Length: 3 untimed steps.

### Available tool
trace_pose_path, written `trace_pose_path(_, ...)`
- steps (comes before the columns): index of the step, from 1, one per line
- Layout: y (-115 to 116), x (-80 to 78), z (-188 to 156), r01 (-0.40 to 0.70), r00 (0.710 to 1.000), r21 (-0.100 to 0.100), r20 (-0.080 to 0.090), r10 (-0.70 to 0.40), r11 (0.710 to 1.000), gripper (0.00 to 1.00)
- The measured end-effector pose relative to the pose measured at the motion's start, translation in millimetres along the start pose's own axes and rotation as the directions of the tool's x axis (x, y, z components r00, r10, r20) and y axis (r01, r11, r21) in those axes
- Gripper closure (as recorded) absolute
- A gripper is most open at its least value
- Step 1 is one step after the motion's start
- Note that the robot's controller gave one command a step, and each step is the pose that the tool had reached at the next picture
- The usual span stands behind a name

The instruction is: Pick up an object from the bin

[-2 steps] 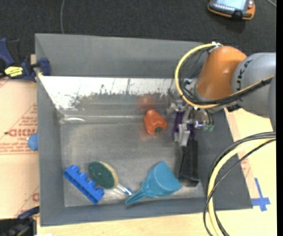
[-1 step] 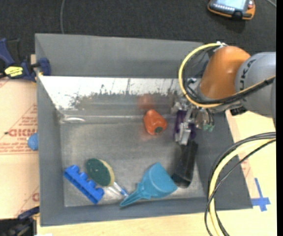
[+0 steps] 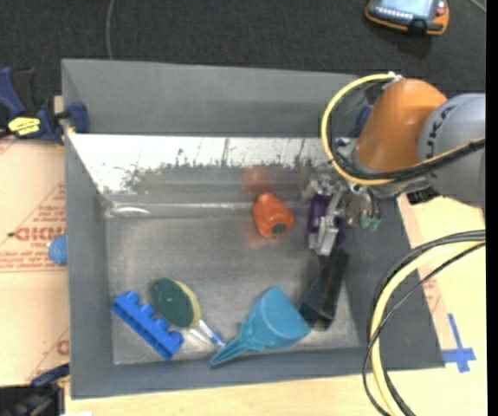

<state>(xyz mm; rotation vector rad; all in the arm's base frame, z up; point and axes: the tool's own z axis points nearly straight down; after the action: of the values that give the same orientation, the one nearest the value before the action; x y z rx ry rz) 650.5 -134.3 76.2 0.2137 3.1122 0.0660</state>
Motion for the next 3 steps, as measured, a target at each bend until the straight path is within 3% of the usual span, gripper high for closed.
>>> trace_pose_path(2, 0, 11.7, -4, 0.012, 1.0, 0.004, 0.026, -0.012, 1.0, 0.0)
trace_pose_path(3, -1, 19.4, -3, 0.014, 1.0, 0.004, 0.024, -0.014, 1.0, 0.0)
